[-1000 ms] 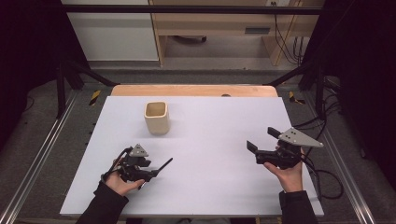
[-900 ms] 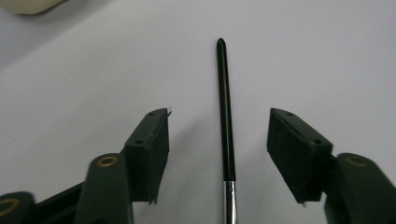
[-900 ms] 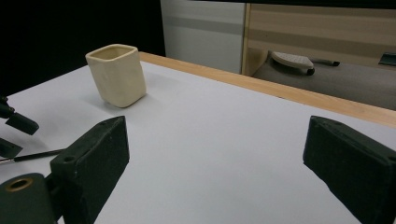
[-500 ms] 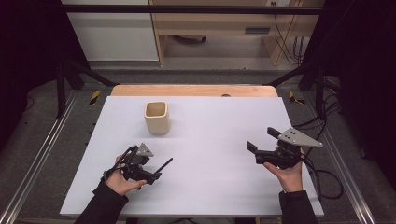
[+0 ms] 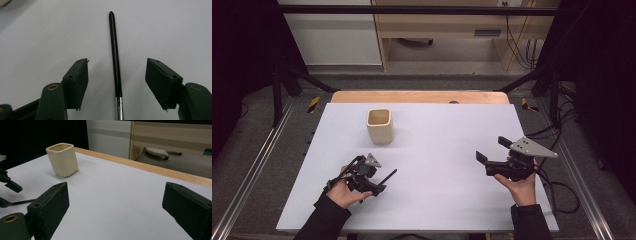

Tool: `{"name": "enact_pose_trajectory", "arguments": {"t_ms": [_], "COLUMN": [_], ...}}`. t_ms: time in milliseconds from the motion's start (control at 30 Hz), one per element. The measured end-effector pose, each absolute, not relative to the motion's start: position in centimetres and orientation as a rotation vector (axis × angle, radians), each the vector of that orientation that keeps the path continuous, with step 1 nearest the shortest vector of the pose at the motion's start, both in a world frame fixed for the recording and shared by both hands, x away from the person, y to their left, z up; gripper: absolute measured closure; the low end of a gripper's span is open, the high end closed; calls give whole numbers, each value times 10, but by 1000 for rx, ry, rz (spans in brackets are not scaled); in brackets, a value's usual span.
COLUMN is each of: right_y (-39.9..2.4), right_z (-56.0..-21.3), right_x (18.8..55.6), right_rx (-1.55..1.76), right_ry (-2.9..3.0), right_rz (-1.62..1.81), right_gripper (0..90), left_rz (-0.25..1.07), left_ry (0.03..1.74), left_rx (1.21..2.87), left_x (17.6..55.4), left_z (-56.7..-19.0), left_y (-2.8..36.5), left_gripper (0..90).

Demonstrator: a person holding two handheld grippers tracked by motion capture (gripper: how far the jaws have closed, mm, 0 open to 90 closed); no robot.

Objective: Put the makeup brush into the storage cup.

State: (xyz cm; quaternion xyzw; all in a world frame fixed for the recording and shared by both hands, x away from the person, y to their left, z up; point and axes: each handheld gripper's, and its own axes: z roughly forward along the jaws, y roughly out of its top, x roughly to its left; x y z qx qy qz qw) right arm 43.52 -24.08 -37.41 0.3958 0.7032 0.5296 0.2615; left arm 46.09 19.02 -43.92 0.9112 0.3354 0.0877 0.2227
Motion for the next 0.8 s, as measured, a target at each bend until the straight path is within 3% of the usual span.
{"name": "enact_pose_trajectory", "arguments": {"t_ms": [800], "right_y": [-240], "right_z": [-375], "right_x": [436], "right_rx": [1071], "right_ry": [1913], "right_rz": [1428], "right_gripper": [74], "left_rz": [189], "left_ry": [907], "left_rx": [2608], "left_x": [463], "left_z": [-447], "left_y": [186], "left_gripper": [687]}}
